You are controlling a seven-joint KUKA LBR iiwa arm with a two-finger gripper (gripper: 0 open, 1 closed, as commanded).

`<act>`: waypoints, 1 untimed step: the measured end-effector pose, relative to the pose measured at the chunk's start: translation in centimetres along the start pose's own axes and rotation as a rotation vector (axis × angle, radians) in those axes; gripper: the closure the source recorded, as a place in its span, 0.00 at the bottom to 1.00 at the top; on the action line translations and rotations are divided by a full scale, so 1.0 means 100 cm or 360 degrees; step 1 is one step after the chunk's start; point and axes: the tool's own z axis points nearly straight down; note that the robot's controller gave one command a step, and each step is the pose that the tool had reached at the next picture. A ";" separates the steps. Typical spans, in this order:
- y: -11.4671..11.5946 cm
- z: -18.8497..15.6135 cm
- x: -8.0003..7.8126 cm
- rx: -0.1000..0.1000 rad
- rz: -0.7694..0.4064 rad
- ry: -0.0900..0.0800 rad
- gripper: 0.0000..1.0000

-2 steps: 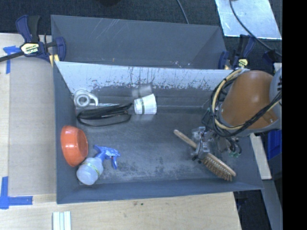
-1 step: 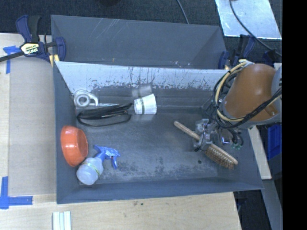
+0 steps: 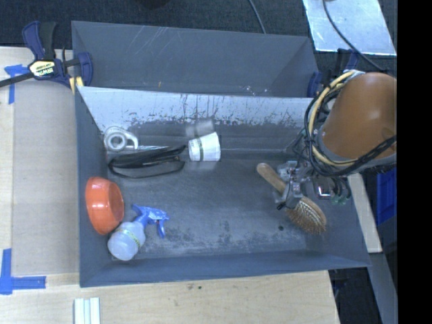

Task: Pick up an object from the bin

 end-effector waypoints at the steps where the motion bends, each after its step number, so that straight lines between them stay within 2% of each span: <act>1: -0.003 -0.071 -0.046 0.0007 -0.0083 -0.0033 1.00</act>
Offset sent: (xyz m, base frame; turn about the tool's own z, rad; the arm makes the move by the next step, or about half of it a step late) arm 0.0015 0.0069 0.1393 -0.0473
